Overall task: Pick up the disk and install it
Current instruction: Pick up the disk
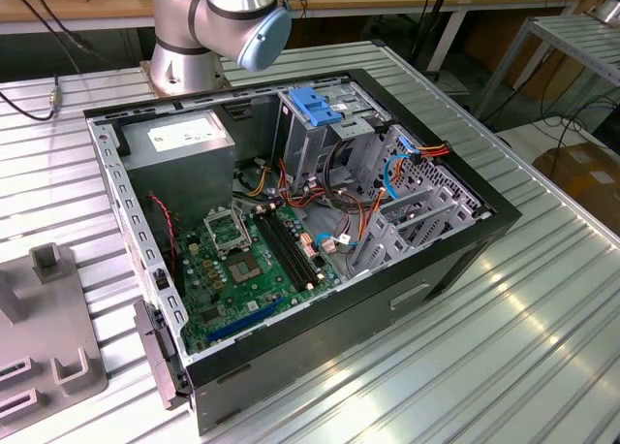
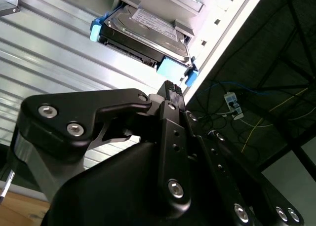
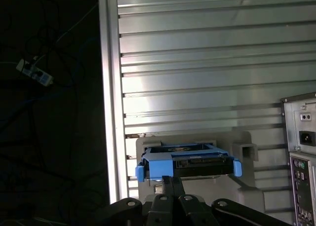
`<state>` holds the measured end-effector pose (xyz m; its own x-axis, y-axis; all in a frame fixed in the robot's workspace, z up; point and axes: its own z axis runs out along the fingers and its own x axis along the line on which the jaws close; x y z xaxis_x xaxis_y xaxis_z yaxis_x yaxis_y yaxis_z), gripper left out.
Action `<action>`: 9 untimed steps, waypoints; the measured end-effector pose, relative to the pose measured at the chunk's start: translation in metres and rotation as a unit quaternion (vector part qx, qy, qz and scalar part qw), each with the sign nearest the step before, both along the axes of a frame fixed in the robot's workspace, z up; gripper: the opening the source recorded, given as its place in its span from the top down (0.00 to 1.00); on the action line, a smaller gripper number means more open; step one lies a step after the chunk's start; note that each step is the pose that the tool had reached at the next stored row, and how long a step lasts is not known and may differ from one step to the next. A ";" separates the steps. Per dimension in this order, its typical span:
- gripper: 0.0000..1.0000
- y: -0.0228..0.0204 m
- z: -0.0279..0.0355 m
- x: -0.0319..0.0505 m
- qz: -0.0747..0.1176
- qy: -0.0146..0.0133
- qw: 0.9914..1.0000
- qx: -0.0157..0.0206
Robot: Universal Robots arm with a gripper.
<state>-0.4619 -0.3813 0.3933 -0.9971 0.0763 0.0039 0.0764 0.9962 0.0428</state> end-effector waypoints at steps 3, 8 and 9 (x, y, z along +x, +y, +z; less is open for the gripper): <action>0.90 0.0000 0.0000 -0.0002 0.000 0.000 1.000 0.000; 0.90 0.0000 0.0000 -0.0003 0.003 0.000 1.000 0.000; 0.90 0.0000 0.0000 -0.0003 0.008 0.000 1.000 0.000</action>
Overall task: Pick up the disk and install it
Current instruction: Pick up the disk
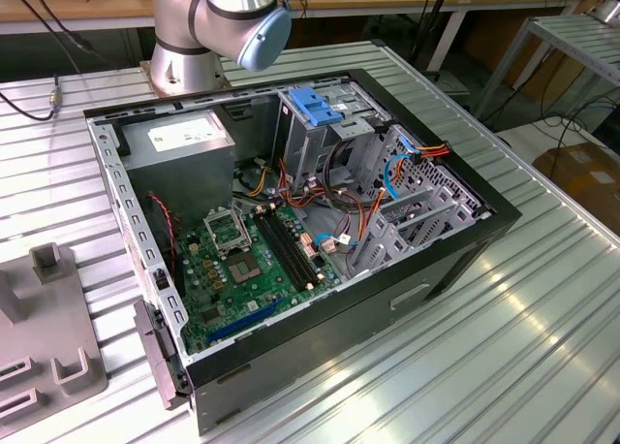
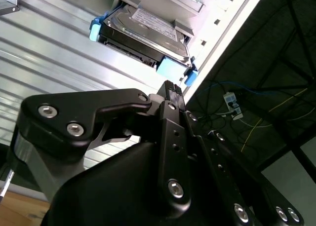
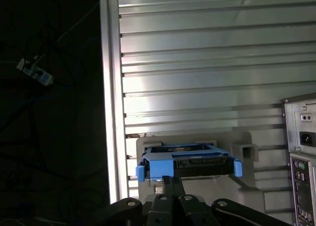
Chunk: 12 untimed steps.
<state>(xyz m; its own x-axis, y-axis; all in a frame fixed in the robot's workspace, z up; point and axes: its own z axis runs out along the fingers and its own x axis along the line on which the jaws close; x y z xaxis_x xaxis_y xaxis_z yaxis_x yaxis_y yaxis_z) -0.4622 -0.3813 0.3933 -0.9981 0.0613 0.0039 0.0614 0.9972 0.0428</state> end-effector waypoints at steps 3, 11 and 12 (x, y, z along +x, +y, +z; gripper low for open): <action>0.90 0.0000 0.0000 0.0000 0.032 0.000 0.999 0.000; 0.90 0.0000 0.0000 0.0000 0.102 0.000 0.995 0.000; 0.90 0.0000 0.0000 0.0000 0.111 0.000 0.994 0.000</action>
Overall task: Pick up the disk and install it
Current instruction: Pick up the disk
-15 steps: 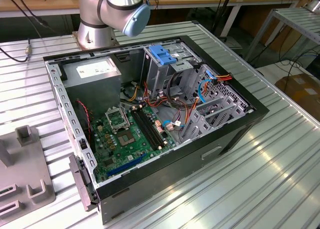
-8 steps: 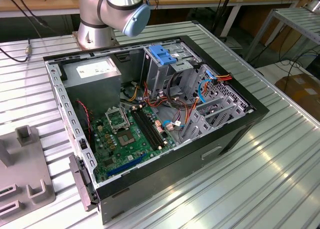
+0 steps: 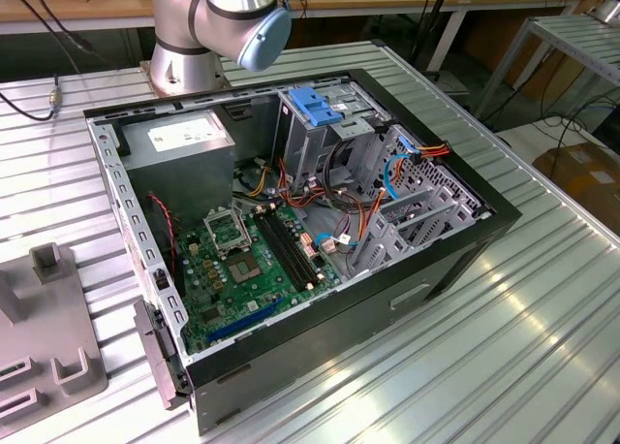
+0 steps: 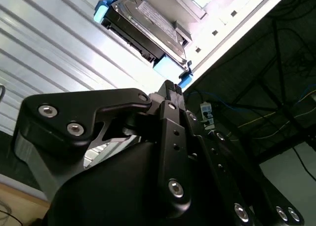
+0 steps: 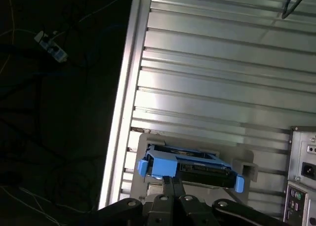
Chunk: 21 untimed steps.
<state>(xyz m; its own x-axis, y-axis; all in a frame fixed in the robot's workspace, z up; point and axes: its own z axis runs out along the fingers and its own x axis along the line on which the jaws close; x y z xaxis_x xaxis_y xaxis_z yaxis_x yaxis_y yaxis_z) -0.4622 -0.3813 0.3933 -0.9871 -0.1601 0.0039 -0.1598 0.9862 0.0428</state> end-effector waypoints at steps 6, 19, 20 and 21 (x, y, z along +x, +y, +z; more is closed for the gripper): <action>0.90 0.0000 0.0000 0.0000 0.033 0.000 0.999 0.000; 0.90 0.0000 0.0000 0.0000 0.104 0.000 0.995 0.000; 0.90 0.0000 0.0000 0.0000 0.109 0.000 0.994 0.000; 0.90 0.0000 0.0000 0.0000 0.117 0.000 0.993 0.000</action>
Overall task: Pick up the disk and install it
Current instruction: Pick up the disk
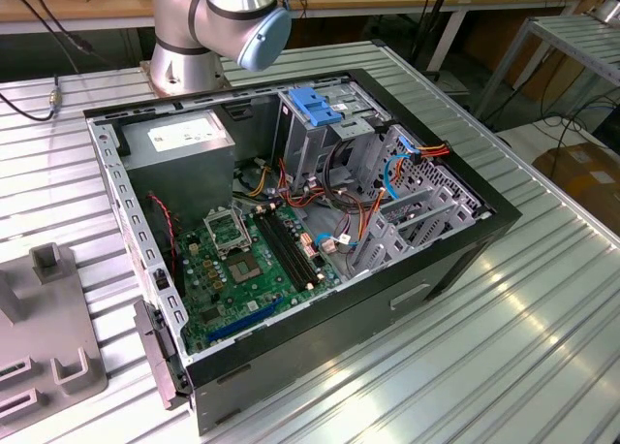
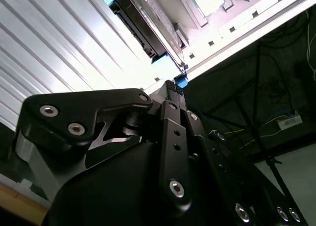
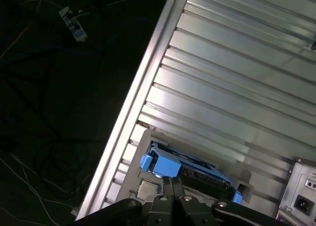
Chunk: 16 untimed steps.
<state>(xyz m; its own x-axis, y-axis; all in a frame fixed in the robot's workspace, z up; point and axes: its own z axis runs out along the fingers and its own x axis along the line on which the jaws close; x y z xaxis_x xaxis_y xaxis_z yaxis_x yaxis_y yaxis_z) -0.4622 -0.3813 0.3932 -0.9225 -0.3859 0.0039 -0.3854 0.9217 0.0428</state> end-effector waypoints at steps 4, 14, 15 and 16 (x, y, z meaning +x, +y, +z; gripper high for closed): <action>0.90 0.0000 0.0000 0.0000 0.025 0.000 1.000 0.000; 0.90 0.0000 0.0000 0.0000 0.090 0.000 0.996 0.000; 0.90 0.0000 0.0000 0.0000 0.096 0.000 0.995 0.000; 0.90 0.0000 0.0000 0.0000 0.101 0.000 0.995 0.000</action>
<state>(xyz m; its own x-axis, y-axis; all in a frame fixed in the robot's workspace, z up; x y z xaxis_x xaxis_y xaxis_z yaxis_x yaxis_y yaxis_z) -0.4622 -0.3813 0.3933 -0.8267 -0.5627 0.0039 -0.5620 0.8260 0.0428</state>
